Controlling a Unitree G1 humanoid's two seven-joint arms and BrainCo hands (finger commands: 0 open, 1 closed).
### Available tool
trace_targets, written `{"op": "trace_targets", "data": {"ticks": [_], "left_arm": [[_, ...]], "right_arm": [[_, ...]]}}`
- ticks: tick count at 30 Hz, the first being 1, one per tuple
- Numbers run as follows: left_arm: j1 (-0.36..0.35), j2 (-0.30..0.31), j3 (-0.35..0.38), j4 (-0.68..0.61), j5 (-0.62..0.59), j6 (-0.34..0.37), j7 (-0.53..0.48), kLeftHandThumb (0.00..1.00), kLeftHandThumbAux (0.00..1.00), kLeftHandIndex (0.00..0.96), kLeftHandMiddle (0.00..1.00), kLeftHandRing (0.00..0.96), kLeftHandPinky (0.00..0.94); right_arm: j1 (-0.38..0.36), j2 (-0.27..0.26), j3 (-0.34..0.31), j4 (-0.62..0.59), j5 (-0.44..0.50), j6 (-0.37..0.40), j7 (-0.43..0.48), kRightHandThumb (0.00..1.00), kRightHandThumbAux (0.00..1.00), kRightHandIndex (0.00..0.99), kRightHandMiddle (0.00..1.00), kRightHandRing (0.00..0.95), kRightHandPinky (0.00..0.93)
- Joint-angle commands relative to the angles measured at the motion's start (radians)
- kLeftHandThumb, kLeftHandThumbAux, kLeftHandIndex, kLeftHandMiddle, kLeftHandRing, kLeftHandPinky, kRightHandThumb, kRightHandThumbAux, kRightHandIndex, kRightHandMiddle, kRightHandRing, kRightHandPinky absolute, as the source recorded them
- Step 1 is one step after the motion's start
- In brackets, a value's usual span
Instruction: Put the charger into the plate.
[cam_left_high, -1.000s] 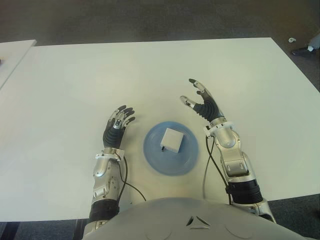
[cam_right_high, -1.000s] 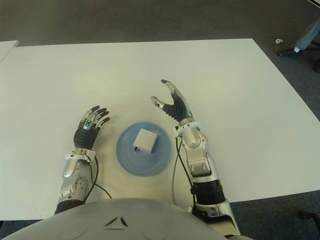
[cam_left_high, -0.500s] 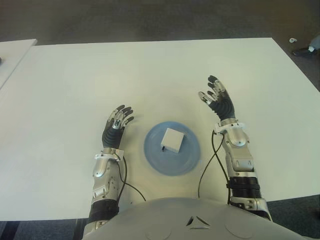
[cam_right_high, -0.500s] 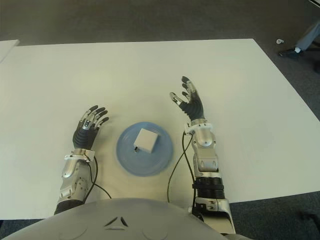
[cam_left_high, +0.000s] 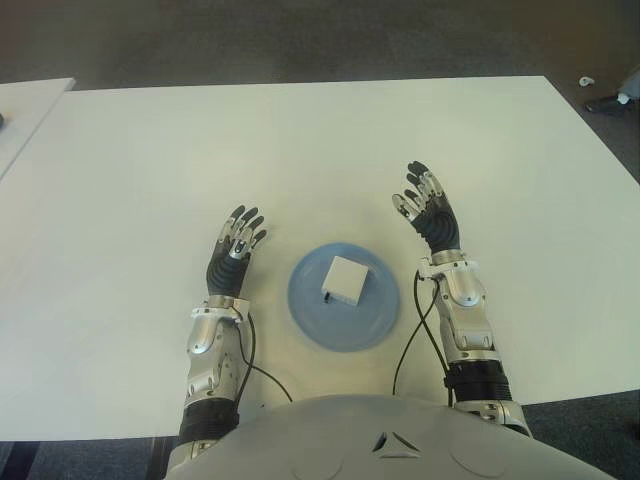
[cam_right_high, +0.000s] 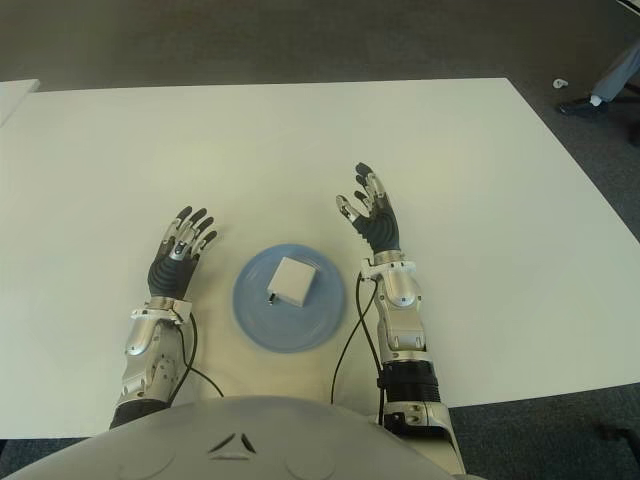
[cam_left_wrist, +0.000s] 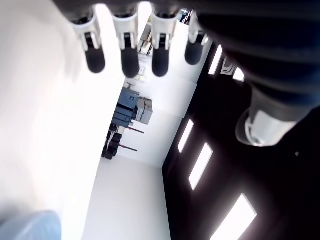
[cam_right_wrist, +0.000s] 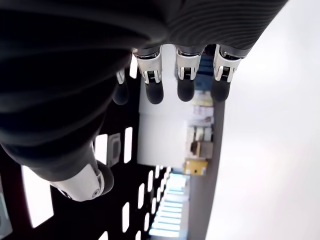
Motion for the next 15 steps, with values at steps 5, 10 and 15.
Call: {"op": "trace_targets", "data": {"ticks": [5, 10, 15], "left_arm": [[0.001, 0.005, -0.001, 0.035, 0.02, 0.003, 0.013, 0.001, 0.561, 0.091, 0.127, 0.122, 0.13], [-0.003, 0.006, 0.001, 0.043, 0.026, -0.001, 0.014, 0.0, 0.56, 0.091, 0.124, 0.12, 0.128], [-0.007, 0.007, 0.0, 0.051, 0.032, -0.008, 0.015, 0.0, 0.558, 0.089, 0.12, 0.116, 0.125]], "right_arm": [[0.043, -0.023, -0.017, 0.106, 0.017, -0.077, -0.002, 0.088, 0.65, 0.029, 0.038, 0.0, 0.0], [0.024, -0.046, -0.019, 0.173, 0.002, -0.092, -0.007, 0.083, 0.605, 0.029, 0.045, 0.001, 0.0], [-0.001, -0.066, -0.006, 0.245, -0.03, -0.111, -0.024, 0.06, 0.563, 0.029, 0.042, 0.0, 0.0]]}}
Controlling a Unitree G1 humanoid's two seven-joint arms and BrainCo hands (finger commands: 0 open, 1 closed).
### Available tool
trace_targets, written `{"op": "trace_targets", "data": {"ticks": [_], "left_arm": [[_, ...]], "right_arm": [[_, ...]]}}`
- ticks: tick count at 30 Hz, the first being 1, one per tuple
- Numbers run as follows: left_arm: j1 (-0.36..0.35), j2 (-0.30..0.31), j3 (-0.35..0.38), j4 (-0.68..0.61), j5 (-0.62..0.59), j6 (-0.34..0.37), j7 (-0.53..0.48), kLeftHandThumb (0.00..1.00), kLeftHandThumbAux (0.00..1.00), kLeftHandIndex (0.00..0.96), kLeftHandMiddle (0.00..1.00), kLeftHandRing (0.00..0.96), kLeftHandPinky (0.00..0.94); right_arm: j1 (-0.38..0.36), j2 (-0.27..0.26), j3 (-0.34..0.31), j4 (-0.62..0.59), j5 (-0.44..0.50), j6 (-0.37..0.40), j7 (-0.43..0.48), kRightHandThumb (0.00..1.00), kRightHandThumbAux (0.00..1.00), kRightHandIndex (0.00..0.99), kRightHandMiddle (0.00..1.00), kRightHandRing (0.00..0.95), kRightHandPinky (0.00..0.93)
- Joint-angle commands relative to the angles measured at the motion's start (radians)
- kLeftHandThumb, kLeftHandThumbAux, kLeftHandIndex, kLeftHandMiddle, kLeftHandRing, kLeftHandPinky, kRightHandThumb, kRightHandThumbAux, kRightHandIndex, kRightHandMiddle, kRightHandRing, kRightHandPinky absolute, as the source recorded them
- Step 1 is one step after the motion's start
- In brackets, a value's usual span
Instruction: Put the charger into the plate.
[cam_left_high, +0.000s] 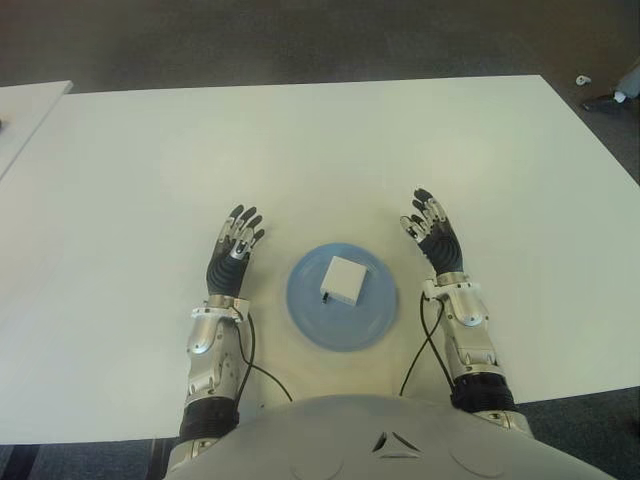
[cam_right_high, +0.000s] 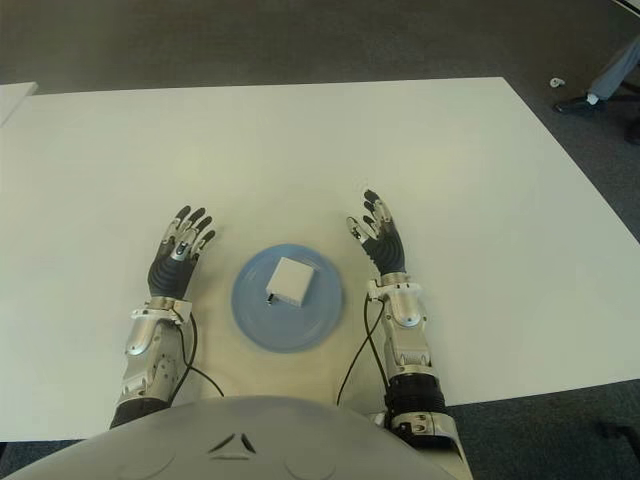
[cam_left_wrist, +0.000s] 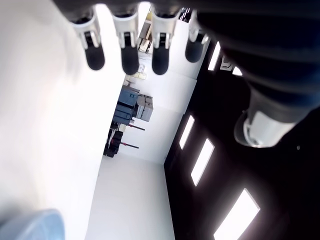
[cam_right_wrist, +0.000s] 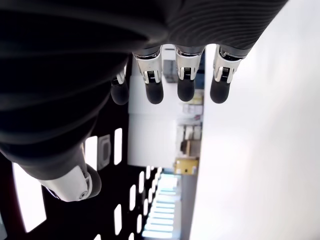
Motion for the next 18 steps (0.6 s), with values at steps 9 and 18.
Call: {"op": "trace_targets", "data": {"ticks": [9, 18], "left_arm": [[0.003, 0.002, -0.002, 0.027, 0.02, 0.013, 0.023, 0.0, 0.555, 0.086, 0.12, 0.115, 0.121], [0.003, 0.001, -0.002, 0.028, 0.021, 0.01, 0.023, 0.0, 0.552, 0.087, 0.122, 0.117, 0.124]], "right_arm": [[-0.036, -0.054, 0.048, 0.129, -0.043, -0.058, 0.017, 0.006, 0.526, 0.004, 0.005, 0.0, 0.0], [-0.036, -0.061, 0.066, 0.157, -0.028, -0.057, 0.043, 0.0, 0.641, 0.0, 0.0, 0.0, 0.0]]}}
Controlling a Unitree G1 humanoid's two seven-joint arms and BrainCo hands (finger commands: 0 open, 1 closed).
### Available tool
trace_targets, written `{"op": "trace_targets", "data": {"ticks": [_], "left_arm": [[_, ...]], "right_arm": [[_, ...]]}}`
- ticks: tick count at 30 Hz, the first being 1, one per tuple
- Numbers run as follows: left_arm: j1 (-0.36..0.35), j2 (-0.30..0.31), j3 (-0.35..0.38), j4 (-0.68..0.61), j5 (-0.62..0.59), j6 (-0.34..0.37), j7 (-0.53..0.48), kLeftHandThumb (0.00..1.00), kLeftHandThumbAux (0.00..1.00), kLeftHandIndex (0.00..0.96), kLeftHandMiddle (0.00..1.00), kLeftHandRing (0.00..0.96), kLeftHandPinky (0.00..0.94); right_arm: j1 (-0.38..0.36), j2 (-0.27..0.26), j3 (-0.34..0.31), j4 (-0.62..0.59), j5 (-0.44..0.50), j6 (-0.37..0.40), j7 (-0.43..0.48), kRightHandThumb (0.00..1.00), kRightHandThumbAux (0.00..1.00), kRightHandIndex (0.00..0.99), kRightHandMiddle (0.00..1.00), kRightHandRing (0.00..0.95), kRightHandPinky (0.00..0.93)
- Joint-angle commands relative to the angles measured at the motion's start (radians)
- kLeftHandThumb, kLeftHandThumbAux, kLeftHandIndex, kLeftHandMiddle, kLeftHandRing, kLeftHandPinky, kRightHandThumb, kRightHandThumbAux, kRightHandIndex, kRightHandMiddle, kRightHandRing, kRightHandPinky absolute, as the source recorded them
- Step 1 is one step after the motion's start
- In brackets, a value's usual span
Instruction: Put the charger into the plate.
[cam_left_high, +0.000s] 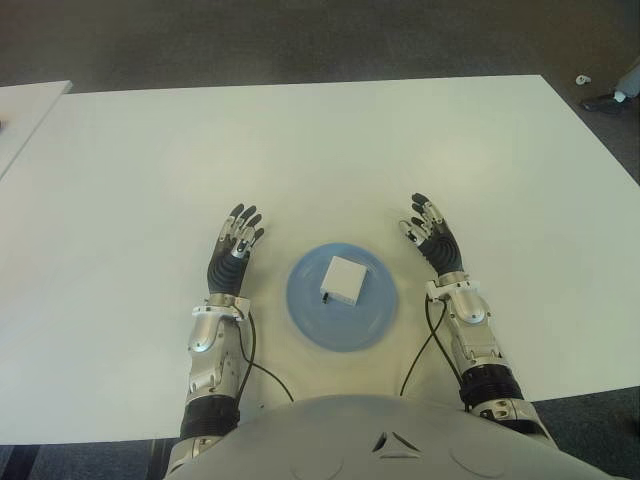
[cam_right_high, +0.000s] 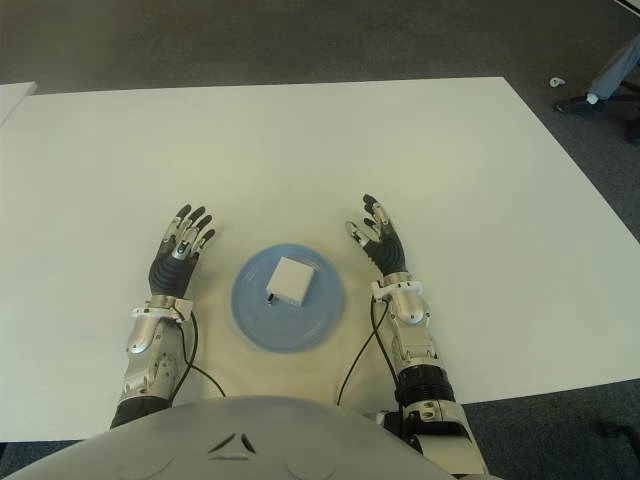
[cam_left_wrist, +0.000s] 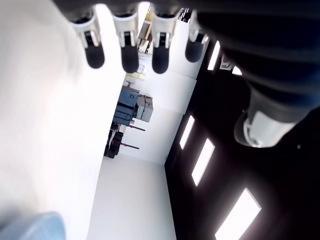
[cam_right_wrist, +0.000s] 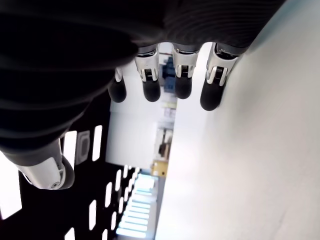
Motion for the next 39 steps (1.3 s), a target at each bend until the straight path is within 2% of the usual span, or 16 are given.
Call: {"op": "trace_targets", "data": {"ticks": [1, 6, 13, 27, 39], "left_arm": [[0.008, 0.002, -0.001, 0.024, 0.008, 0.012, 0.011, 0.0, 0.552, 0.087, 0.122, 0.117, 0.124], [0.0, 0.006, 0.004, 0.034, 0.002, 0.012, 0.005, 0.0, 0.55, 0.089, 0.124, 0.119, 0.129], [-0.01, 0.007, 0.008, 0.045, -0.004, 0.016, 0.005, 0.0, 0.554, 0.084, 0.12, 0.117, 0.125], [-0.021, 0.021, 0.009, 0.069, 0.006, 0.009, 0.006, 0.0, 0.558, 0.086, 0.124, 0.115, 0.11], [-0.018, 0.047, 0.002, 0.072, 0.047, 0.006, 0.018, 0.0, 0.569, 0.069, 0.095, 0.089, 0.089]], "right_arm": [[0.0, 0.005, 0.018, 0.074, 0.001, 0.015, 0.017, 0.0, 0.651, 0.0, 0.0, 0.0, 0.0], [-0.048, 0.009, 0.012, 0.234, 0.004, -0.051, 0.011, 0.0, 0.71, 0.0, 0.0, 0.0, 0.0], [-0.073, 0.008, 0.006, 0.314, -0.003, -0.134, -0.015, 0.022, 0.693, 0.0, 0.0, 0.0, 0.0], [-0.091, 0.013, 0.006, 0.371, -0.006, -0.193, -0.042, 0.039, 0.657, 0.0, 0.0, 0.0, 0.0], [-0.097, 0.023, 0.019, 0.395, -0.019, -0.2, -0.08, 0.05, 0.607, 0.0, 0.0, 0.0, 0.0]]}}
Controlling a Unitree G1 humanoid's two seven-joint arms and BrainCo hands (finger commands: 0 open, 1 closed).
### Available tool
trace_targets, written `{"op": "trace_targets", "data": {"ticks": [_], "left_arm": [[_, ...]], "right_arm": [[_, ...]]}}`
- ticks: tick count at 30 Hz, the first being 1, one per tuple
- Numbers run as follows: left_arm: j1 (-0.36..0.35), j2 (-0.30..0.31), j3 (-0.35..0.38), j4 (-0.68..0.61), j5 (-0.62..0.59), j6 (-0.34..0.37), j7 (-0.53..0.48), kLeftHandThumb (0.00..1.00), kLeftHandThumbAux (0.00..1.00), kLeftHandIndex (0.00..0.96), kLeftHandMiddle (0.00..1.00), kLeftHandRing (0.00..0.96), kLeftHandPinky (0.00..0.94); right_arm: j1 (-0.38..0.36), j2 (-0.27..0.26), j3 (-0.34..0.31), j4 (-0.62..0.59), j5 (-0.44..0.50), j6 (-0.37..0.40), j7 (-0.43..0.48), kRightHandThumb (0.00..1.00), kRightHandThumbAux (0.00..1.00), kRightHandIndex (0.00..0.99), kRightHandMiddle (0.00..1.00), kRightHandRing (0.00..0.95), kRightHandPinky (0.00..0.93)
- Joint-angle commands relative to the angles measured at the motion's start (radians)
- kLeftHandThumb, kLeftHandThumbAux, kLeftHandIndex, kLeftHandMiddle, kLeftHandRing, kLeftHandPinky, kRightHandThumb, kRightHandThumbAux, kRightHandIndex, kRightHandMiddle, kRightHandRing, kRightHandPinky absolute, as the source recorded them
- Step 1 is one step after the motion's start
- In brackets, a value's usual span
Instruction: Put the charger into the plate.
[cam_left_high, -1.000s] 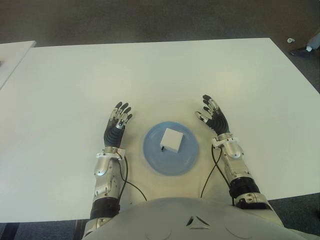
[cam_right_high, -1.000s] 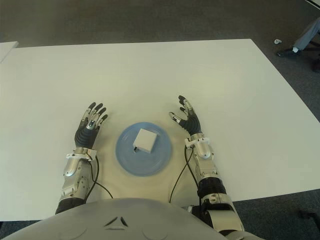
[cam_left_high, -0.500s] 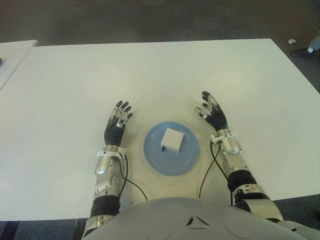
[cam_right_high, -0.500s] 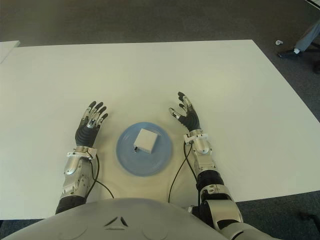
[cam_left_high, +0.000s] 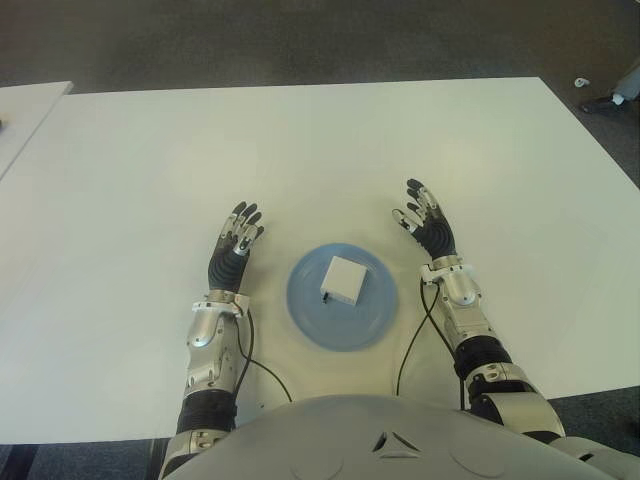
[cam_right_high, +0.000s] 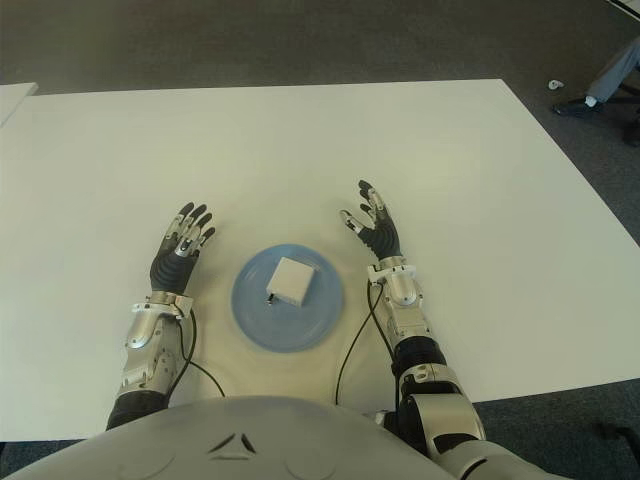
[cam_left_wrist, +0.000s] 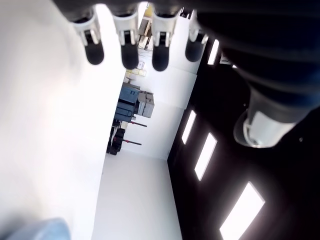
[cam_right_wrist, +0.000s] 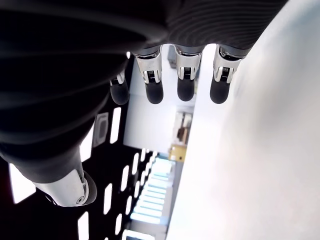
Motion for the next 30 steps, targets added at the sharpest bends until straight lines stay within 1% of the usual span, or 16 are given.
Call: {"op": "trace_targets", "data": {"ticks": [1, 11, 18, 20, 23, 26, 29, 30], "left_arm": [[0.012, 0.015, 0.002, 0.034, 0.022, 0.018, 0.017, 0.0, 0.572, 0.067, 0.093, 0.087, 0.089], [0.015, 0.031, 0.002, 0.032, 0.044, 0.021, 0.029, 0.0, 0.581, 0.059, 0.083, 0.08, 0.086], [0.018, 0.048, 0.003, 0.031, 0.061, 0.029, 0.036, 0.0, 0.586, 0.058, 0.084, 0.077, 0.078], [0.018, 0.051, 0.004, 0.03, 0.06, 0.03, 0.035, 0.0, 0.587, 0.056, 0.082, 0.075, 0.077], [0.018, 0.058, 0.005, 0.031, 0.056, 0.031, 0.03, 0.003, 0.589, 0.054, 0.078, 0.072, 0.077], [0.018, 0.061, 0.005, 0.033, 0.053, 0.029, 0.027, 0.011, 0.592, 0.052, 0.075, 0.071, 0.08], [0.017, 0.064, 0.007, 0.035, 0.051, 0.028, 0.026, 0.017, 0.594, 0.053, 0.076, 0.072, 0.085], [0.016, 0.066, 0.008, 0.035, 0.049, 0.029, 0.025, 0.018, 0.596, 0.055, 0.078, 0.073, 0.086]], "right_arm": [[0.076, 0.026, 0.016, 0.084, -0.02, -0.004, -0.017, 0.05, 0.604, 0.0, 0.0, 0.0, 0.0], [0.085, 0.032, 0.025, 0.071, -0.022, 0.014, -0.034, 0.05, 0.594, 0.0, 0.0, 0.0, 0.0], [0.109, 0.041, 0.031, 0.041, -0.026, 0.021, -0.051, 0.037, 0.545, 0.0, 0.0, 0.0, 0.0], [0.129, 0.043, 0.035, 0.01, -0.029, 0.029, -0.058, 0.032, 0.534, 0.0, 0.0, 0.0, 0.0], [0.193, 0.043, 0.045, -0.094, -0.038, 0.061, -0.07, 0.027, 0.526, 0.0, 0.0, 0.0, 0.0], [0.263, 0.041, 0.054, -0.208, -0.042, 0.104, -0.075, 0.022, 0.542, 0.0, 0.0, 0.0, 0.0], [0.316, 0.045, 0.06, -0.294, -0.04, 0.149, -0.074, 0.022, 0.561, 0.0, 0.0, 0.0, 0.0], [0.332, 0.048, 0.062, -0.321, -0.038, 0.165, -0.073, 0.025, 0.582, 0.0, 0.0, 0.0, 0.0]]}}
